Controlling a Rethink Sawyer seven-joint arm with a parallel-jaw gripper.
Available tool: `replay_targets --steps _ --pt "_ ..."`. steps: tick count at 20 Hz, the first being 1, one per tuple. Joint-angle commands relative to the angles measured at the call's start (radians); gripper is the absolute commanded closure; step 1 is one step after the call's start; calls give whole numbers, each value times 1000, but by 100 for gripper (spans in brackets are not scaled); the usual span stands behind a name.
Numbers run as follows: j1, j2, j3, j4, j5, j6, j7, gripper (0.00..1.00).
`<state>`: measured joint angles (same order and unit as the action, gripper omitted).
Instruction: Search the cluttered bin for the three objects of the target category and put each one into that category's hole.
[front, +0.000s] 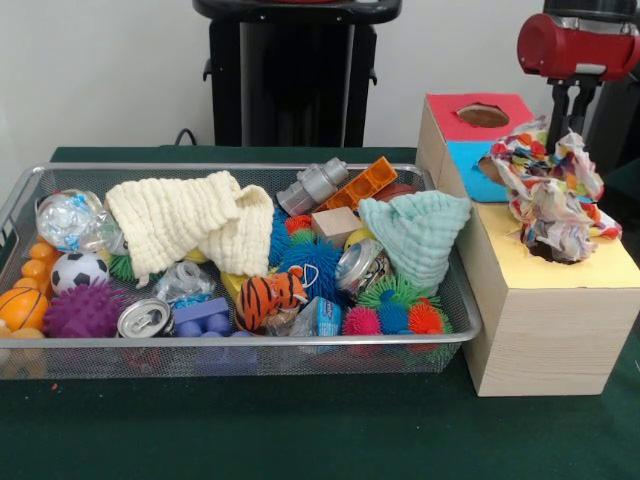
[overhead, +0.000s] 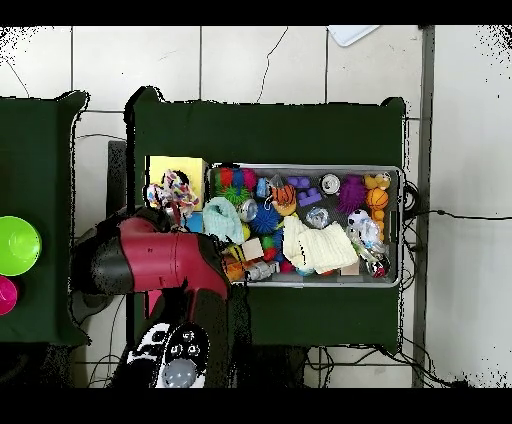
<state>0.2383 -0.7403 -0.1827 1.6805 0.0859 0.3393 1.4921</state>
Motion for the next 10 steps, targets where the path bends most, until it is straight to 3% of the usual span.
replay_targets --steps 1,10 --pt "-3 46 -10 37 45 -16 276 100" --pt "-17 69 14 19 55 -65 265 100"
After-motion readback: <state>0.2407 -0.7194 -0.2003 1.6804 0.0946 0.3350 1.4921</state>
